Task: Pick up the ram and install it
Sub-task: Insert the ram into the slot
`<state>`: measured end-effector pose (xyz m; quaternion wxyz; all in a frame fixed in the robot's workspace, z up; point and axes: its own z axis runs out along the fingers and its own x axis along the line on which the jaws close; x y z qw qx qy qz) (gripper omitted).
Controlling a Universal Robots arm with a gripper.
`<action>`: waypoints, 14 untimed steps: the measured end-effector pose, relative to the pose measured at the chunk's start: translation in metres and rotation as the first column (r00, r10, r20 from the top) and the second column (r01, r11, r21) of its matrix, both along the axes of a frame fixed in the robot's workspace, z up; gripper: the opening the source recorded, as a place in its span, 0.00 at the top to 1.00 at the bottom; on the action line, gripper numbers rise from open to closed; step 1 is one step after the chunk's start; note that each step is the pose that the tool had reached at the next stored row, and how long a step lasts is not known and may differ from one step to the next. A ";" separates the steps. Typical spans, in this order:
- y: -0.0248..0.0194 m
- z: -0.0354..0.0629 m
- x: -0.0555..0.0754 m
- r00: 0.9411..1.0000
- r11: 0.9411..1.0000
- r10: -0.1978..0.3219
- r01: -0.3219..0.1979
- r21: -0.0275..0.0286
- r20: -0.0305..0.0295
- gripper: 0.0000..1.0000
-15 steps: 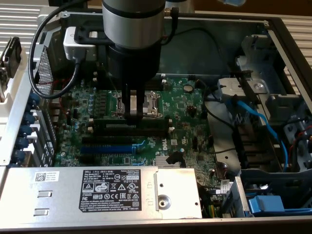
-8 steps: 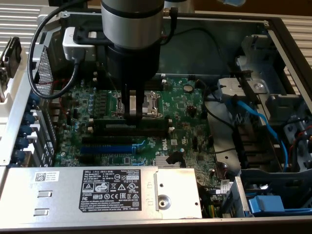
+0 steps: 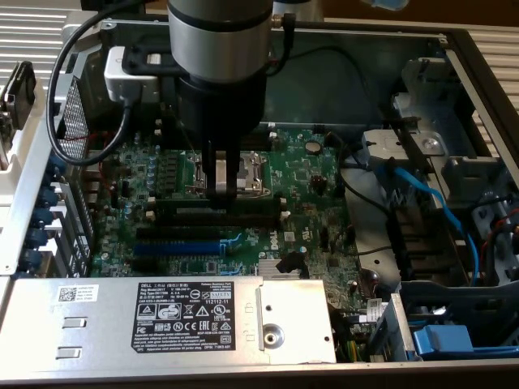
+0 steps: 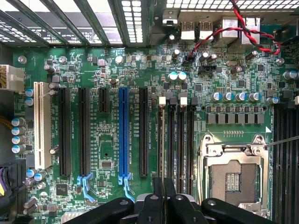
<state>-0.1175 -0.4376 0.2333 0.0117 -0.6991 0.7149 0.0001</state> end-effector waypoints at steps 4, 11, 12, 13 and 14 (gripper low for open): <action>0.0003 -0.0001 -0.001 1.000 1.000 0.000 0.000 -0.001 0.000 0.88; 0.0008 -0.0005 -0.002 1.000 1.000 0.000 0.000 -0.001 0.001 0.88; 0.0012 -0.0006 -0.002 1.000 1.000 0.000 0.000 -0.001 0.001 0.88; 0.0014 -0.0007 -0.002 1.000 1.000 0.000 0.000 -0.001 0.001 0.88; 0.0015 -0.0007 -0.002 1.000 1.000 0.000 0.000 -0.002 0.001 0.88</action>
